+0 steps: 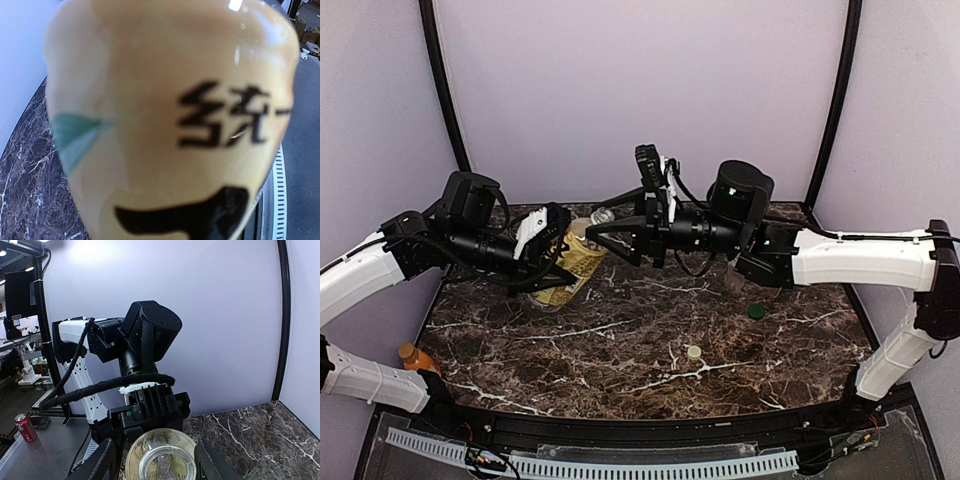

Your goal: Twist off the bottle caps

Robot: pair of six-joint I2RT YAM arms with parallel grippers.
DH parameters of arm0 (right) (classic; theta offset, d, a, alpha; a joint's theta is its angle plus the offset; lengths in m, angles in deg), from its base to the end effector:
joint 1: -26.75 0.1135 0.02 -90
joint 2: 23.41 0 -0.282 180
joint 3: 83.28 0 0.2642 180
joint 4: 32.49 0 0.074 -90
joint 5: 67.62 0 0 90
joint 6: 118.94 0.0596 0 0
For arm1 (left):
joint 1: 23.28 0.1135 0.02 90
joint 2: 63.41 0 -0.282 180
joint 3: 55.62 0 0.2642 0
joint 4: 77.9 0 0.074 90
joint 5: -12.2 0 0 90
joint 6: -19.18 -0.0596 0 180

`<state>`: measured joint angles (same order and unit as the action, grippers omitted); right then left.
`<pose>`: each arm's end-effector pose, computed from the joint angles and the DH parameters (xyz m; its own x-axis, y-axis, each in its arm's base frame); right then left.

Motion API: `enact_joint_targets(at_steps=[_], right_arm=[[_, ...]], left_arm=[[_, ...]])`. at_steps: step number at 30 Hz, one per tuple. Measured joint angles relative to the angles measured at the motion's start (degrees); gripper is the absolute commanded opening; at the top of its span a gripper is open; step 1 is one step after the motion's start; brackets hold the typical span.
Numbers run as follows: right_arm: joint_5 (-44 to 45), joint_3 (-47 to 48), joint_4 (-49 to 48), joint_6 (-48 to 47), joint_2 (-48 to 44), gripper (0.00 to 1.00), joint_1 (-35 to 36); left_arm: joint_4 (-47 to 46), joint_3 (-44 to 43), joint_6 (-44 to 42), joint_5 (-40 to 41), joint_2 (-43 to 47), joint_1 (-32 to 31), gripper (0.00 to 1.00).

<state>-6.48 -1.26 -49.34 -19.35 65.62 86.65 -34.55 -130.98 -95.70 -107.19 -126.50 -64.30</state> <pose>0.1766 0.3620 0.3848 -0.0815 0.1504 -0.9853 -0.9966 0.0028 0.0828 0.1758 -0.1917 0.3561 0.0207 0.4679 -0.8835 0.9703 0.2036 0.1305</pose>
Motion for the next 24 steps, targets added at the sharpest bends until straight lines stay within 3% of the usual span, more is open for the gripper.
enact_joint_targets(at_steps=[6, 7, 9, 10, 11, 12, 13, 16, 24], right_arm=[[0.13, 0.20, 0.28, 1.03, 0.11, 0.02, -0.33], [0.04, 0.42, 0.50, 1.03, 0.17, 0.00, -0.35], [0.13, 0.79, 0.87, 0.94, 0.33, 0.00, -0.37], [0.15, 0.92, 1.18, 0.83, 0.35, 0.00, -0.37], [0.20, 1.03, 1.51, 0.72, 0.35, 0.00, -0.37], [0.20, 1.20, 1.88, 0.55, 0.33, 0.00, -0.37], [0.28, 1.51, 2.32, 0.31, 0.33, 0.00, -0.37], [1.51, 2.71, 5.62, -1.44, 0.31, 0.00, -0.37], [5.62, 3.50, 13.46, -4.24, -0.50, 0.00, -0.37]], left_arm=[[-0.09, 0.02, -0.42, -0.09, 0.02, 0.00, 0.01], [-0.13, 0.02, -0.46, -0.15, 0.02, 0.00, 0.01], [-0.11, 0.02, -0.39, -0.17, 0.07, 0.00, 0.23], [-0.11, 0.02, -0.42, -0.15, 0.07, 0.02, 0.51], [-0.07, 0.02, -0.42, -0.15, 0.07, 0.04, 0.64], [-0.07, 0.02, -0.61, -0.02, 0.09, 0.04, 0.88], [0.02, 0.04, -0.85, 0.02, 0.11, 0.04, 0.93], [-0.13, 0.33, -1.64, 0.46, 0.22, 0.04, 0.99], [-0.20, 0.83, -2.01, 1.73, 0.48, 0.04, 0.99]])
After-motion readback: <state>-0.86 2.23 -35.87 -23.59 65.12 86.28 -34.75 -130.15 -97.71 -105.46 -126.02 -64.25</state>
